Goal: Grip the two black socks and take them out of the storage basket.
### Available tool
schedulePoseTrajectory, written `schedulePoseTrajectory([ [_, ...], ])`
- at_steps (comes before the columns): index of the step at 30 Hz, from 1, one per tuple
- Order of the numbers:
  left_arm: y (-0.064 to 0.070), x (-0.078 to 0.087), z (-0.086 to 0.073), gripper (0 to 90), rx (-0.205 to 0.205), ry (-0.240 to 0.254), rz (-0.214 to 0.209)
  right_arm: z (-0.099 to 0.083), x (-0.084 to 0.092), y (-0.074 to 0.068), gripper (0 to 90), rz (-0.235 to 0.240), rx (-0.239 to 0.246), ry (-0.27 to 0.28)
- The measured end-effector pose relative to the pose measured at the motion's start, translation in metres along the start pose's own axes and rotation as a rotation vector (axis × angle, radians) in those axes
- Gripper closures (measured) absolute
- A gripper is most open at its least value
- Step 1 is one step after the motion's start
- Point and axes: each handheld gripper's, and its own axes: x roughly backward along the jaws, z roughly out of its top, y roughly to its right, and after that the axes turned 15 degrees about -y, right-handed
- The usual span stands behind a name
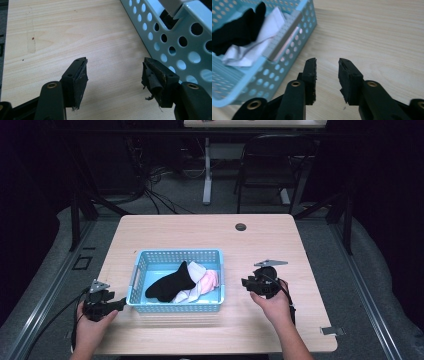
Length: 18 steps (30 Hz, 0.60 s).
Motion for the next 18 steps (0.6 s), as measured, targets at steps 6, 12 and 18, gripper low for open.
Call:
schedulePoseTrajectory([
  [6, 0.001, 0.000, 0.001, 36.5, -0.006, -0.001, -0.011, 0.019, 0.016, -0.011, 71.5, 0.075, 0.007, 0.017],
  [12, 0.001, 0.000, 0.000, 36.5, -0.001, 0.000, -0.014, 0.049, 0.020, -0.034, 72.8, 0.077, 0.059, -0.040],
  [18, 0.000, 0.000, 0.001, 36.5, 0.003, 0.004, -0.019, 0.066, 0.013, -0.045, 73.0, 0.097, 0.080, -0.093],
])
